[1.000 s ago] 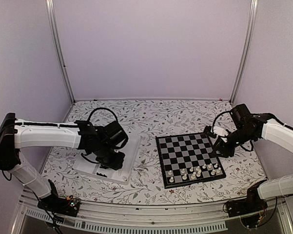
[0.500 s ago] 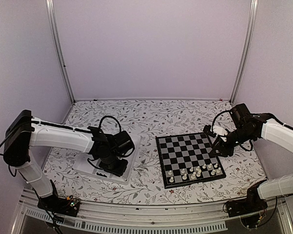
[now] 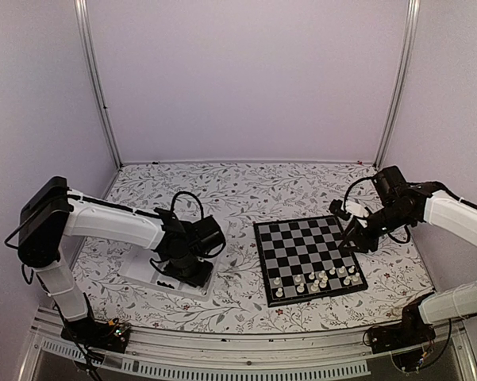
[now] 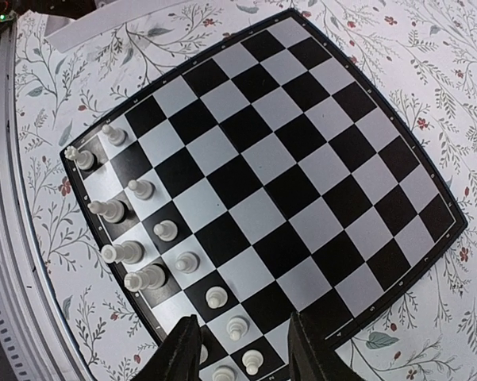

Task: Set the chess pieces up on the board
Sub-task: Pick up the chess piece from the storage box.

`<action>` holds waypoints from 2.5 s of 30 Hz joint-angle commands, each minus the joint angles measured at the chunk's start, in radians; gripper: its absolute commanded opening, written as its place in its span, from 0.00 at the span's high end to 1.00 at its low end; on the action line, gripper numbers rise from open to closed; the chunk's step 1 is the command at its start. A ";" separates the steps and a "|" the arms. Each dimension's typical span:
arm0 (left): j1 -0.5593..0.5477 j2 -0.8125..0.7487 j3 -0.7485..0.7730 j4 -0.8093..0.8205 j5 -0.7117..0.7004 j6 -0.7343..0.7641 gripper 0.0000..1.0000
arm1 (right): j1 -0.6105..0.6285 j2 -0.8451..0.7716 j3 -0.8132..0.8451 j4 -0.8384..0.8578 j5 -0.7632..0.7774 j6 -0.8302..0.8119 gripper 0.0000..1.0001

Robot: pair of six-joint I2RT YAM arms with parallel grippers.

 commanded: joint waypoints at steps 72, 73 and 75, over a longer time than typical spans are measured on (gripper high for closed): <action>0.007 -0.338 -0.132 0.607 0.216 0.402 1.00 | 0.436 0.813 0.937 -0.121 -0.462 0.201 0.98; 0.008 -0.342 -0.138 0.602 0.214 0.401 1.00 | 0.436 0.780 0.894 -0.079 -0.421 0.203 0.99; 0.008 -0.357 -0.160 0.596 0.208 0.399 1.00 | 0.436 0.713 0.784 0.024 -0.336 0.207 1.00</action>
